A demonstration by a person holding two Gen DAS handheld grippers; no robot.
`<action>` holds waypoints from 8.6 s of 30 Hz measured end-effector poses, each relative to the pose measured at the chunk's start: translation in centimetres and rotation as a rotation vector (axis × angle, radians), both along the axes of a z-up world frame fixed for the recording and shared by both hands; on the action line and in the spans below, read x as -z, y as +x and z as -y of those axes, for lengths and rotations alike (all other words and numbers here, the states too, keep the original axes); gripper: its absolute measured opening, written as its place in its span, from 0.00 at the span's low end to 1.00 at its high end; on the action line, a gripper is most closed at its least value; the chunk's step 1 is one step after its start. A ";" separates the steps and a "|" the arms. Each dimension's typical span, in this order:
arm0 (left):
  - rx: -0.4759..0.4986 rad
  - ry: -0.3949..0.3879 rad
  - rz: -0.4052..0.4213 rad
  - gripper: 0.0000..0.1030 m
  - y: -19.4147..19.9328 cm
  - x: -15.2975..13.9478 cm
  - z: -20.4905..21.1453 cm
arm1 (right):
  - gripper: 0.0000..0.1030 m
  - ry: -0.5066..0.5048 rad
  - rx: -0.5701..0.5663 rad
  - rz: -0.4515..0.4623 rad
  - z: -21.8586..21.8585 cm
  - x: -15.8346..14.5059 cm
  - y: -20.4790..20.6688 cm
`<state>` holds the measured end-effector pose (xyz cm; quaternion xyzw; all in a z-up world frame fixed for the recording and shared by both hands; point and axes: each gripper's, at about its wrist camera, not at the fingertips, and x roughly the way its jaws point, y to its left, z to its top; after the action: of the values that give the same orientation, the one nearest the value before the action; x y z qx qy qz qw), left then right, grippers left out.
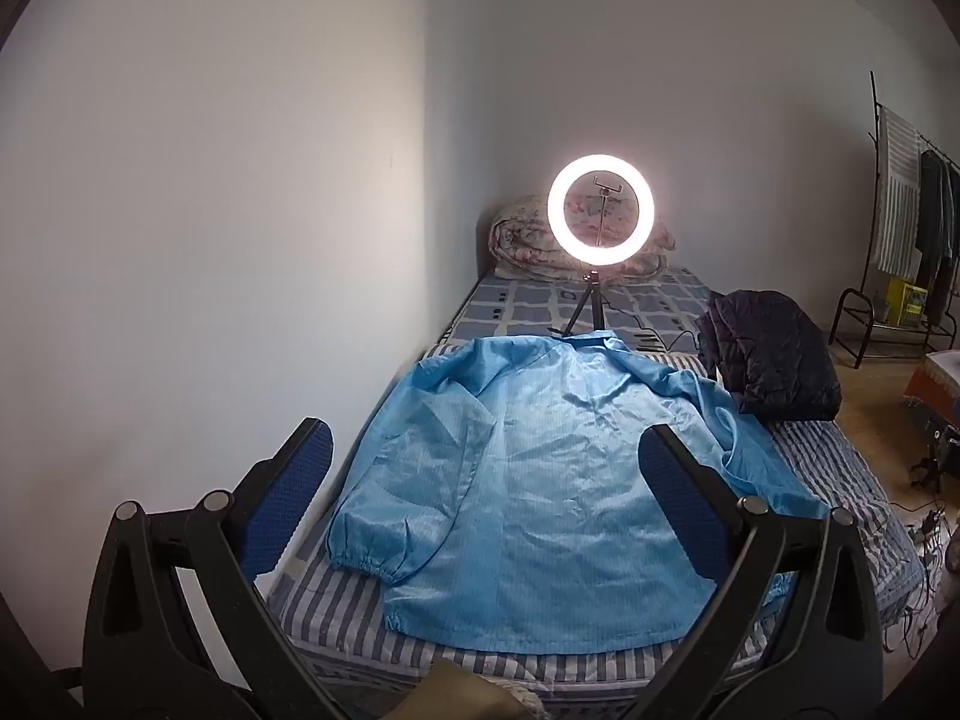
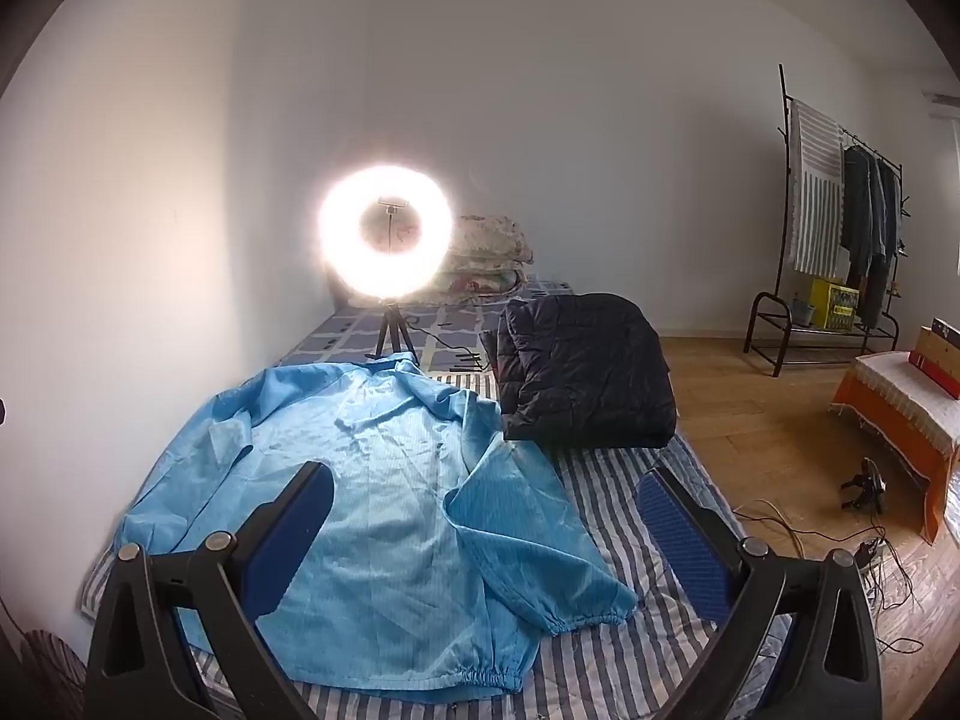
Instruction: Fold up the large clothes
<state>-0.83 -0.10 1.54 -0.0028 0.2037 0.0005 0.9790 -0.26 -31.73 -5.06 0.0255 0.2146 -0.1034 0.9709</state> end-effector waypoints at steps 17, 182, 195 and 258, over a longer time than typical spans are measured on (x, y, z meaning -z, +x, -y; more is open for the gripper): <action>-0.011 -0.001 0.016 1.00 -0.1 -1.0 0.0 | 1.00 -0.001 -0.005 0.018 -0.4 -0.4 -0.6; -0.111 -0.790 -0.633 0.27 21.4 31.1 -16.4 | 0.09 -0.038 -1.164 -0.552 -30.8 27.4 23.8; -0.140 -0.500 -0.464 0.01 20.4 24.2 -16.0 | 0.24 0.168 -1.022 -0.494 -28.3 24.9 26.4; 0.299 0.059 -0.485 0.00 12.6 26.1 -1.3 | 0.57 -0.055 -0.804 -0.683 -37.3 21.4 33.3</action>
<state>11.78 1.16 -24.60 0.0559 0.4298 -0.1375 0.8906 33.06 5.58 -26.47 -0.1192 0.5087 0.2693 0.8090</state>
